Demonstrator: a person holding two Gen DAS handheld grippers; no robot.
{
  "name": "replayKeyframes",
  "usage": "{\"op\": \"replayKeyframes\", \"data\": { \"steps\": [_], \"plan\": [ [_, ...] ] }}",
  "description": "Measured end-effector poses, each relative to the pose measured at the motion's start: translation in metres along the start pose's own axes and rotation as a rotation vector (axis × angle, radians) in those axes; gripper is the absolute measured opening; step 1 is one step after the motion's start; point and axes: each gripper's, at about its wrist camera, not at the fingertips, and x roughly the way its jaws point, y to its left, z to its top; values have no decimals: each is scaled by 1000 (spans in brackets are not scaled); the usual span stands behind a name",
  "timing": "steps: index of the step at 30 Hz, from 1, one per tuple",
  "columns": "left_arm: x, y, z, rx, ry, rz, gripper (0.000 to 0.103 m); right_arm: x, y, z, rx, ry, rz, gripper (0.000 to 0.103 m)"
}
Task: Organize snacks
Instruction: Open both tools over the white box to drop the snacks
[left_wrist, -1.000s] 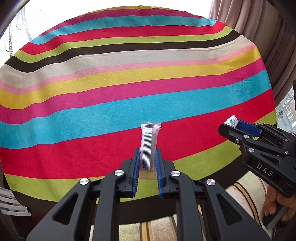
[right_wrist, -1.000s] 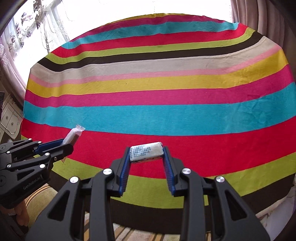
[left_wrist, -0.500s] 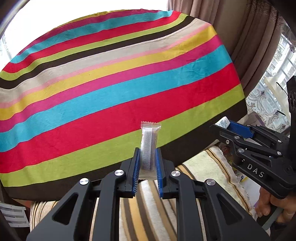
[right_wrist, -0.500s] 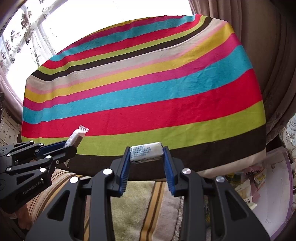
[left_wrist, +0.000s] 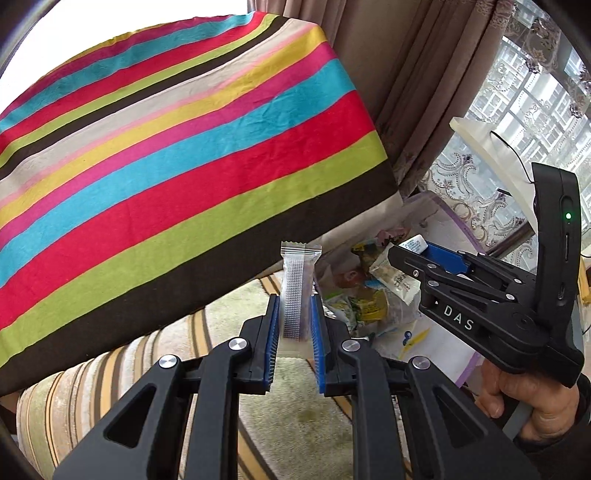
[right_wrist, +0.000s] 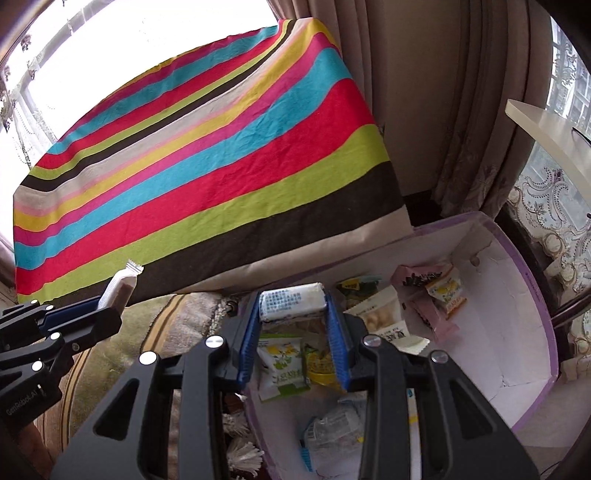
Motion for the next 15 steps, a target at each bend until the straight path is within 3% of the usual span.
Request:
{"op": "replayKeyframes", "data": {
  "steps": [11,12,15],
  "plan": [
    [14,-45,-8,44,50,-83,19,-12,-31,-19,65,-2,-35,35],
    [16,-47,-9,44,56,-85,27,-12,-33,-20,71,-2,-38,35],
    [16,-50,-11,35,54,-56,66,-15,-37,-25,92,-7,-42,48]
  ]
}}
